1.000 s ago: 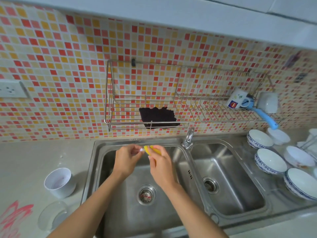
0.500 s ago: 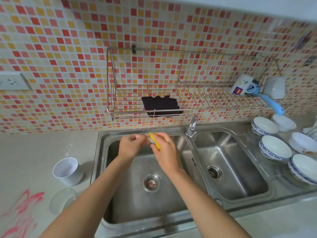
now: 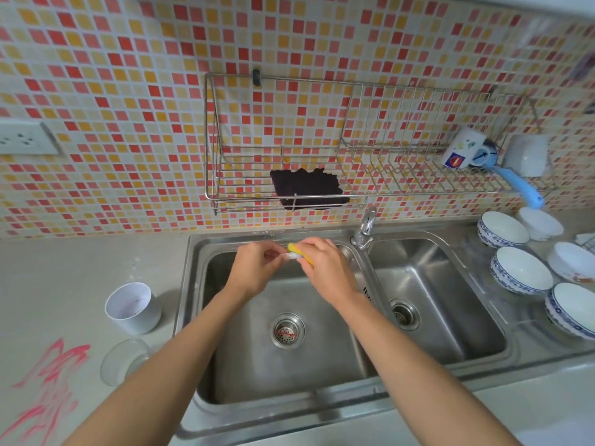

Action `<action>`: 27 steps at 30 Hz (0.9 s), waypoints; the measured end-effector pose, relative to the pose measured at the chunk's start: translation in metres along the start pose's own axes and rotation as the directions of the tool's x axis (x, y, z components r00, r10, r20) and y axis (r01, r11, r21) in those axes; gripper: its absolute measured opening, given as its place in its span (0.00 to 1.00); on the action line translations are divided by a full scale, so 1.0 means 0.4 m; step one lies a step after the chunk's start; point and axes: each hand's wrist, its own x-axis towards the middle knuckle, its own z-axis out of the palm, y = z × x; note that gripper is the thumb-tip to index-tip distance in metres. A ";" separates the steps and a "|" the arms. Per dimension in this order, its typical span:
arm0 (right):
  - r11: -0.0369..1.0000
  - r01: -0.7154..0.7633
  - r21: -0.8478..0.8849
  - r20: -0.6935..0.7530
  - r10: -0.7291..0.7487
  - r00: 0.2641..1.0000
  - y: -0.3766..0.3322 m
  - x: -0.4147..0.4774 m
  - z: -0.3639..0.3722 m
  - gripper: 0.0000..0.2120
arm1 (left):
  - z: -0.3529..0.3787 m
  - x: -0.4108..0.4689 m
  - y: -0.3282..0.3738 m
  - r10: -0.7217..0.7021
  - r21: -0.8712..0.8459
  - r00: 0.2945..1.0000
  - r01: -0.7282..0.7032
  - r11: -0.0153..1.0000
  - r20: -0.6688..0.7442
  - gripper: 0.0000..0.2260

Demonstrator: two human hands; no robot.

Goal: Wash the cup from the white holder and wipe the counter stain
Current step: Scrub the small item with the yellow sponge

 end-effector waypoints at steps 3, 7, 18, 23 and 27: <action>0.964 -0.237 0.116 -0.043 0.244 0.969 0.017 -0.005 0.005 0.16 | 0.020 0.010 0.003 -0.145 -0.074 0.988 0.140 0.987 -0.059 0.06; 0.971 -0.171 0.168 -0.009 0.175 0.984 -0.034 -0.037 0.035 0.18 | 0.051 0.019 0.009 -0.300 -0.195 0.952 0.283 0.939 -0.066 0.05; 0.949 -0.198 0.245 -0.028 0.211 0.977 0.061 -0.067 0.061 0.18 | 0.179 0.062 0.010 -0.551 -0.401 0.834 0.498 0.769 -0.022 0.13; 0.940 -0.235 0.248 -0.019 0.247 0.969 0.116 -0.075 0.051 0.18 | 0.238 0.085 0.036 -0.612 -0.424 0.790 0.544 0.724 -0.030 0.14; 0.934 -0.228 0.275 0.000 0.238 0.971 0.181 -0.092 0.054 0.16 | 0.281 0.101 0.064 -0.690 -0.537 0.723 0.593 0.600 0.028 0.14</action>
